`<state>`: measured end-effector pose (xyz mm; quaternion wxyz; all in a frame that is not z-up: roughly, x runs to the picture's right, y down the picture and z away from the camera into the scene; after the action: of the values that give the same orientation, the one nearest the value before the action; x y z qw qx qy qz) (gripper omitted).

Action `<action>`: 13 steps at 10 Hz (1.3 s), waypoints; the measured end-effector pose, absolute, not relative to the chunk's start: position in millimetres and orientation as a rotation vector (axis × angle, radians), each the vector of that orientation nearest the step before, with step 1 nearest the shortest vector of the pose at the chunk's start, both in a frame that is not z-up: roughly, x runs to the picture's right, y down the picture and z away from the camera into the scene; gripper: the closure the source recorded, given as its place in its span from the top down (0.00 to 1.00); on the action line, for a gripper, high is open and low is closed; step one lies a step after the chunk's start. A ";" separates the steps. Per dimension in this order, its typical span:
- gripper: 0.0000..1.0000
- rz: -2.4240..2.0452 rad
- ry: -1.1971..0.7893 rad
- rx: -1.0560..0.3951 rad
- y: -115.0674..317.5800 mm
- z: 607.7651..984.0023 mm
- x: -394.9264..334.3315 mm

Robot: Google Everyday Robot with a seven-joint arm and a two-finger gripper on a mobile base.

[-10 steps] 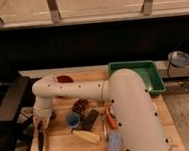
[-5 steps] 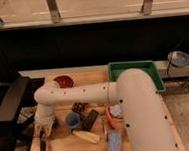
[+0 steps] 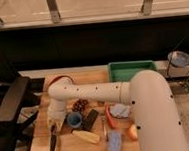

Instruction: Wipe table surface with brush

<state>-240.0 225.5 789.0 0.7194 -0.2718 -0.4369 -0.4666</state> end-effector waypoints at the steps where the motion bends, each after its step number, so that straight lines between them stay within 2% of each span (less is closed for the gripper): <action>1: 0.00 -1.034 -0.963 -0.593 218.0 793.7 -243.7; 5: 0.00 -1.087 -0.998 -0.551 202.7 803.6 -286.4; 8: 0.00 -1.115 -1.045 -0.544 221.1 789.6 -298.7; 11: 0.00 -1.102 -1.052 -0.558 244.9 769.4 -285.9; 13: 0.00 -1.066 -1.023 -0.581 247.2 770.0 -259.8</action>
<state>-259.8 247.2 770.0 0.7011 -0.2607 -0.4596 -0.4787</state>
